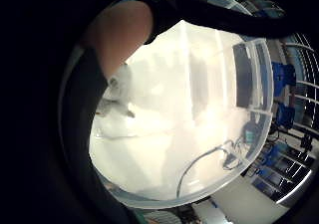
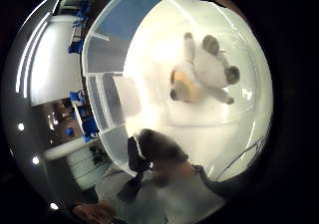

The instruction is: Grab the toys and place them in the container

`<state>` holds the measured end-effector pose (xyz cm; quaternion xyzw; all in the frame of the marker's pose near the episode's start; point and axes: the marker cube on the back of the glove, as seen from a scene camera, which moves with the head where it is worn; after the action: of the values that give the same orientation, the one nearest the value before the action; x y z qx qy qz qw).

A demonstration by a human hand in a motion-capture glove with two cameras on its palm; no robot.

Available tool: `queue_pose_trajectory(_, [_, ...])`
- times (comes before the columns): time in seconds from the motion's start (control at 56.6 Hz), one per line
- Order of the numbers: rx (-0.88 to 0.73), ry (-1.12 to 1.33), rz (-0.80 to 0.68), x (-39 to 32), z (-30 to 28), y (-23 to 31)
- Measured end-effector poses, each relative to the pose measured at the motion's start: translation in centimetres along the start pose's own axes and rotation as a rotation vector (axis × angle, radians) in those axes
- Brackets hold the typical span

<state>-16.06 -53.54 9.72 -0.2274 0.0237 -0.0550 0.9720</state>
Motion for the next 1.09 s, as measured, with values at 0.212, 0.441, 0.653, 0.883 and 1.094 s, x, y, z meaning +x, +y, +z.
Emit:
queue_pose_trajectory(0.212, [0.036,0.003,-0.061,0.8,-0.6,3.7])
queue_pose_trajectory(0.441, [0.200,-0.116,-0.015,10.5,-4.1,18.4])
queue_pose_trajectory(0.653, [0.291,-0.023,0.110,17.6,-0.9,33.0])
queue_pose_trajectory(0.883, [0.315,-0.054,0.014,15.8,3.1,38.4])
queue_pose_trajectory(1.094, [0.300,-0.087,-0.103,9.4,12.9,47.1])
